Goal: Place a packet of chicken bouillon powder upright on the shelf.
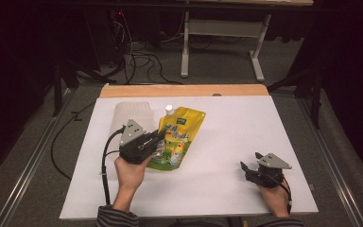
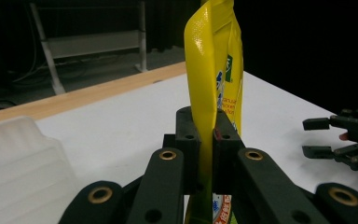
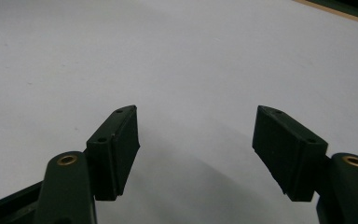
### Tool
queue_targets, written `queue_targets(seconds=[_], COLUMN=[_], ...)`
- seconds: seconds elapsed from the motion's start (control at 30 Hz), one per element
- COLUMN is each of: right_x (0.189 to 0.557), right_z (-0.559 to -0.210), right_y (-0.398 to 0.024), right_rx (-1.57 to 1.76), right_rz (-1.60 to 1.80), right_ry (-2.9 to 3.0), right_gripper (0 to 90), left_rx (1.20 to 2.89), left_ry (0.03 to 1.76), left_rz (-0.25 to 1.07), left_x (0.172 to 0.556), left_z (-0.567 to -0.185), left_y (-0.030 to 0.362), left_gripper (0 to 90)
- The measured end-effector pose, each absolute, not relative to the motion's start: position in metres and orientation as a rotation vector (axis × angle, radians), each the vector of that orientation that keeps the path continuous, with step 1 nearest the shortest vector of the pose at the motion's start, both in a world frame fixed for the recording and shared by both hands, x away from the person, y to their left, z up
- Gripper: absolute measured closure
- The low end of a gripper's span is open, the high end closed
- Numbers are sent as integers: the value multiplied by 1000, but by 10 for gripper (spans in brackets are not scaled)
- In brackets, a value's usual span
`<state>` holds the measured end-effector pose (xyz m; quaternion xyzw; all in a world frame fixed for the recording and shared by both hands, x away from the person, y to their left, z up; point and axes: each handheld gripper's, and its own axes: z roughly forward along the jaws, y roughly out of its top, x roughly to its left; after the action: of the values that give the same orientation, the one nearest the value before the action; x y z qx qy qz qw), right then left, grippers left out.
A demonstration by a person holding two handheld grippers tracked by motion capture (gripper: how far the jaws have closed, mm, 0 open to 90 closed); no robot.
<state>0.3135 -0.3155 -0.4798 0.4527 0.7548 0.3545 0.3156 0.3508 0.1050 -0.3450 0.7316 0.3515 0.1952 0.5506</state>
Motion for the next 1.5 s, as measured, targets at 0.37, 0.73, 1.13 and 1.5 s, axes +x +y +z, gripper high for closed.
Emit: queue_targets(seconds=[0.37, 0.73, 1.13, 1.5], right_x=[313, 314, 313, 313], right_z=[-480, -480, -480, -479], right_y=[-315, -317, -317, -317], right_rx=[1199, 1208, 1205, 1203], right_rz=[930, 947, 946, 951], right_ry=[1988, 1982, 1983, 1981], right_gripper=[320, 321, 321, 321], left_rx=[1664, 1627, 1539, 1584], left_ry=[902, 958, 987, 1018], left_rz=[524, 591, 602, 679], left_x=[352, 352, 360, 377], left_z=[-339, -339, -333, -339], left_y=[138, 166, 187, 189], left_gripper=[847, 846, 847, 846])
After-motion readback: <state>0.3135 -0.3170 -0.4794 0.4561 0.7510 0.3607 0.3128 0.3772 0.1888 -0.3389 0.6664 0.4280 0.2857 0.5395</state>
